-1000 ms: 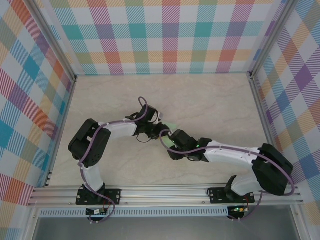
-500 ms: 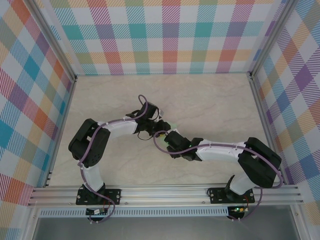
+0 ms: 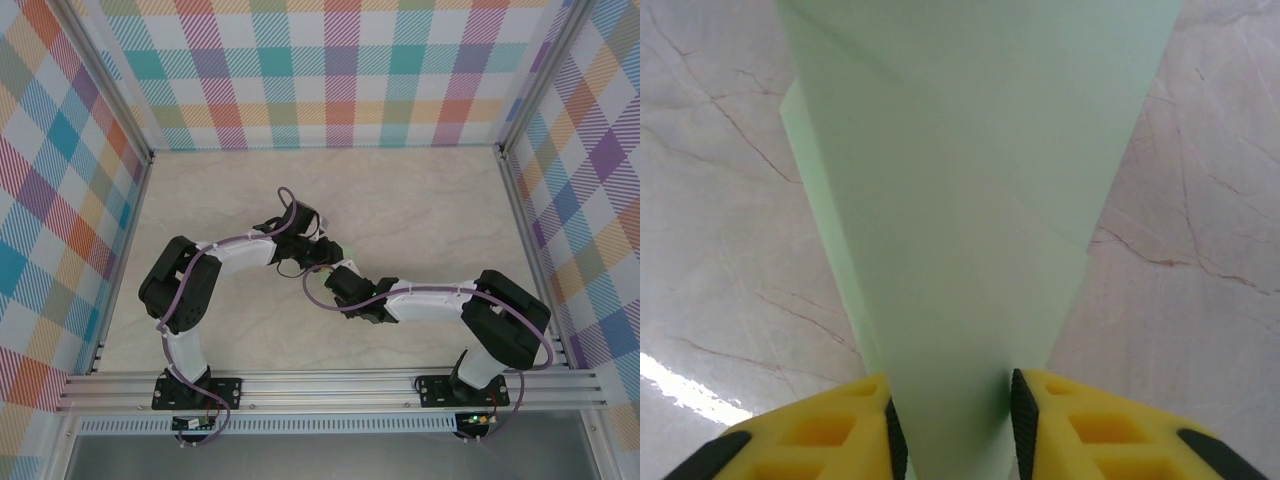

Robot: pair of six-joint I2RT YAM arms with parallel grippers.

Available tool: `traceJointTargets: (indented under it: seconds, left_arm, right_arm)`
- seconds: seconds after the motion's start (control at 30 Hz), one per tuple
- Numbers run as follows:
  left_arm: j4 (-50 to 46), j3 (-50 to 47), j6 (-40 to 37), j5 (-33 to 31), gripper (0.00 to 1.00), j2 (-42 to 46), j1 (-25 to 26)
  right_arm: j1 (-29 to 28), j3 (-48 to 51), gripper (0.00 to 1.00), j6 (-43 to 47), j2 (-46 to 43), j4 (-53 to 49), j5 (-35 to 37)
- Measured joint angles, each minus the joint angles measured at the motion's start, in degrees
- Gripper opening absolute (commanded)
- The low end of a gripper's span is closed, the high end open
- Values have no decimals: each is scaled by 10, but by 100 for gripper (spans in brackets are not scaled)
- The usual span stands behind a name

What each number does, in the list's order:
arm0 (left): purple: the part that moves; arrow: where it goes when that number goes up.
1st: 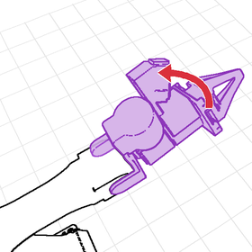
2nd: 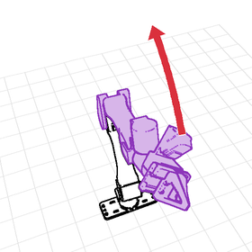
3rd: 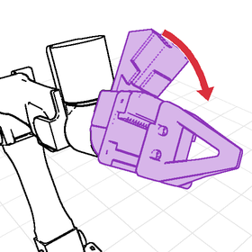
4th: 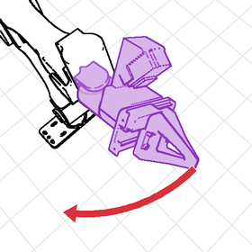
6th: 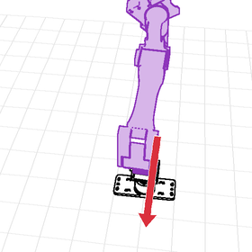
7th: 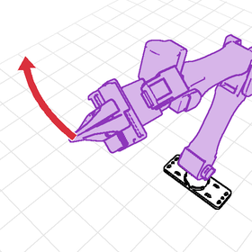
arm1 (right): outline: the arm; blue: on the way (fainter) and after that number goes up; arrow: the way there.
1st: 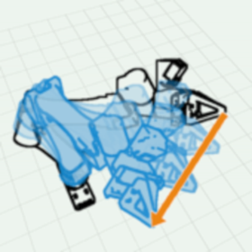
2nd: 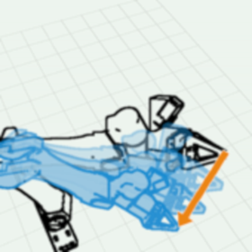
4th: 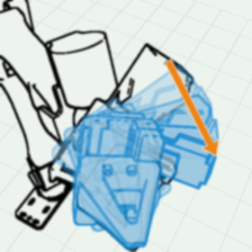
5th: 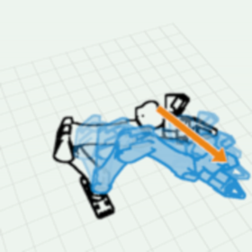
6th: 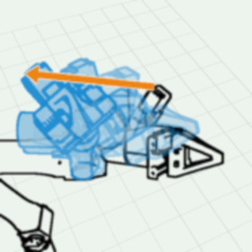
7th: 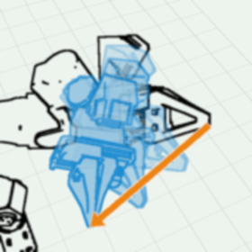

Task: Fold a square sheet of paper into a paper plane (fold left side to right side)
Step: Fourth fold the wing at the center of the table.

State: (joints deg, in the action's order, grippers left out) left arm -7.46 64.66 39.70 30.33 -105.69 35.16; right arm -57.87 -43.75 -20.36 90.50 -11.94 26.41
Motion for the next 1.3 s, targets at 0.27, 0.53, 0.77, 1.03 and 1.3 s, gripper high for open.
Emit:
traceJointTargets:
  seconds: [0.27,0.53,0.77,1.03,1.3]
  left_arm:
    - [-15,0,-3,-6,39,0,-2]
    - [-35,-12,-14,-17,52,40,-16]
    - [-46,-45,-25,-26,64,102,-39]
    - [-38,-90,-30,-22,49,125,-52]
    - [-8,-109,-23,0,31,108,-36]
  right_arm:
    - [0,0,18,-2,1,-2,0]
    - [0,0,13,-13,2,-1,-13]
    - [12,5,12,-29,2,9,-51]
    - [38,21,12,-42,-1,32,-107]
    - [67,47,12,-57,-16,64,-162]
